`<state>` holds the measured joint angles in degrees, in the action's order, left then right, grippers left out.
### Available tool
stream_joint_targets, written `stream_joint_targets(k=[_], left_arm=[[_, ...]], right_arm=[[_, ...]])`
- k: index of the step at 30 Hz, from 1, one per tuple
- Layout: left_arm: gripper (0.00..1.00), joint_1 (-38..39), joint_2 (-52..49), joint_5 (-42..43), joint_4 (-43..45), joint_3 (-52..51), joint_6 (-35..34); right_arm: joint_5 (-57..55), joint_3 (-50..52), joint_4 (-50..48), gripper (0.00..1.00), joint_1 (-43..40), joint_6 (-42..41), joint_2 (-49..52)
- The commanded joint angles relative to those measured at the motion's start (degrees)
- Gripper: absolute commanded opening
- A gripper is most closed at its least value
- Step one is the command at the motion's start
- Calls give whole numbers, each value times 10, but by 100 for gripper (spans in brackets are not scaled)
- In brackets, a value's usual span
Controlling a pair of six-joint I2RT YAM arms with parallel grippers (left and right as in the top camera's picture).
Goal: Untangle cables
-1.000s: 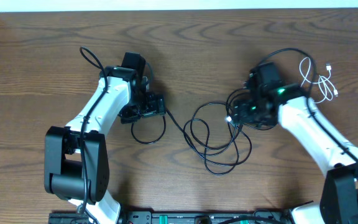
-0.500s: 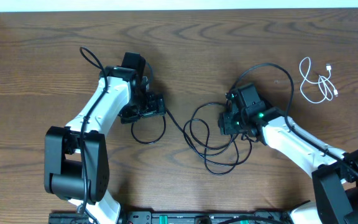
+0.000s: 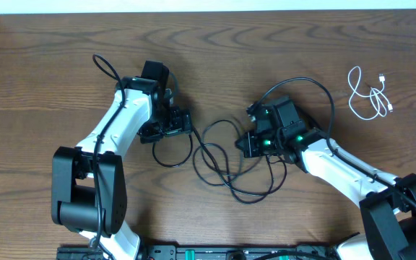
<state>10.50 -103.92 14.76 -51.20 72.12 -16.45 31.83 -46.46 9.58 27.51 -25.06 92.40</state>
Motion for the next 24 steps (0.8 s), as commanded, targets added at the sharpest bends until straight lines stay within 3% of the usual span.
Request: stream_joint_targets(k=[1,11,16,24], left_arm=[[95,0,2,2,-3,1,8],[96,0,2,2,-3,1,8],[95,0,2,2,-3,1,8],[95,0,2,2,-3,1,8]], right_arm=[[111,-32,-6,1,3,4,-38],[57,-119,-6,1,3,39,-220],[-20,-120,5,2,3,114,-309],[-52,-120,9,1,3,209,-382]])
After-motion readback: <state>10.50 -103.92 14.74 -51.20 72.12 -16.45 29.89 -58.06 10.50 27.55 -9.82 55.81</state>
